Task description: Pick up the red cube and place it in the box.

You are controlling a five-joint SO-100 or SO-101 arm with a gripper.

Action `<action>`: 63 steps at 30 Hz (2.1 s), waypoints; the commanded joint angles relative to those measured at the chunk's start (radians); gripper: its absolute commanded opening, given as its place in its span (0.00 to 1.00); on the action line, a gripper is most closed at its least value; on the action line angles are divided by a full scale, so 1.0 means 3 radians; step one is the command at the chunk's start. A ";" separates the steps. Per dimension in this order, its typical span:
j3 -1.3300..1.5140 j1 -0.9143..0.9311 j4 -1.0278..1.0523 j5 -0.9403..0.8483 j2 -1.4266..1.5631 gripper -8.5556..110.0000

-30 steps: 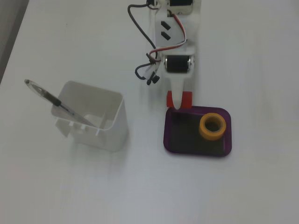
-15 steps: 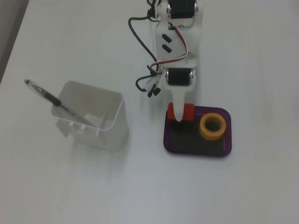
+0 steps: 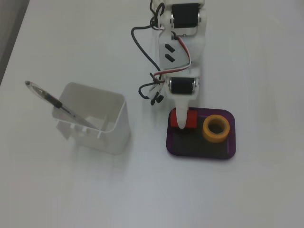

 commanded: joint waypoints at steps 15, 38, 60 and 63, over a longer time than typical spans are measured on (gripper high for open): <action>-0.0470 -0.0036 0.1232 0.0404 0.1038 0.32; 0.2275 0.0005 0.2296 0.0383 0.4760 0.32; 0.4377 0.0005 0.2122 0.0373 0.6785 0.32; 0.4377 0.0005 0.2127 0.0373 0.6785 0.25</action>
